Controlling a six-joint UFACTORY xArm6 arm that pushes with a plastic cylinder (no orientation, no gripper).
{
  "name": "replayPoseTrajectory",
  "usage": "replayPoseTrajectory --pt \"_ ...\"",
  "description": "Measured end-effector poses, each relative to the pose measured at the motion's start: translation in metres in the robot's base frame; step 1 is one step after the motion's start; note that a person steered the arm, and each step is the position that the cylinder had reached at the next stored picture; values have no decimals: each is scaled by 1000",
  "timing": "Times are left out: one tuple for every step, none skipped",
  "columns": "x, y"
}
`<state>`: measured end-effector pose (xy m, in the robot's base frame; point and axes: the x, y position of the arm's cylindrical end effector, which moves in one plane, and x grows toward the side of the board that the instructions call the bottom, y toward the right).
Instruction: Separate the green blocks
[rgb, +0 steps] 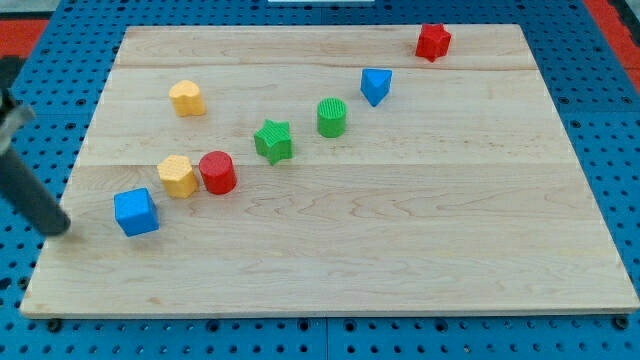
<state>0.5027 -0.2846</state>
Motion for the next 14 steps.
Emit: replayPoseTrajectory --pt "-59 35" --pt "-60 101" --pt "-55 124" --pt "-43 117" --pt "-49 119" --pt "-82 145" --pt "-90 182" --pt "-129 221" --pt "-153 279" --pt "-172 298" --pt "-175 325" --pt "-179 351" --pt "-180 392" --pt "-146 404"
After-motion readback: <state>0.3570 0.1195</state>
